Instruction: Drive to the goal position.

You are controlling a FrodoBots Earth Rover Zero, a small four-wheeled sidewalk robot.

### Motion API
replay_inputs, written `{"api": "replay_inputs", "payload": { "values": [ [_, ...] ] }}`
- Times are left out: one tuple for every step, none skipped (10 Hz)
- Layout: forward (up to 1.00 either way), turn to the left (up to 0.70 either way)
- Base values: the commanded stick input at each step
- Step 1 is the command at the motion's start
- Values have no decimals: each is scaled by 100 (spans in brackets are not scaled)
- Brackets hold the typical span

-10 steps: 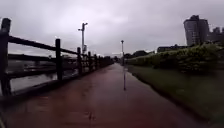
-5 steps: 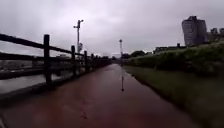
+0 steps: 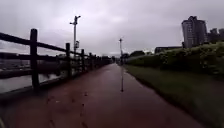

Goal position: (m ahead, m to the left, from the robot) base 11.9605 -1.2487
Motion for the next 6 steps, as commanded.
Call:
{"api": "replay_inputs", "payload": {
  "values": [
    [100, 40],
    [100, 20],
    [100, 0],
    [100, 0],
    [100, 0],
    [100, 0]
  ]
}}
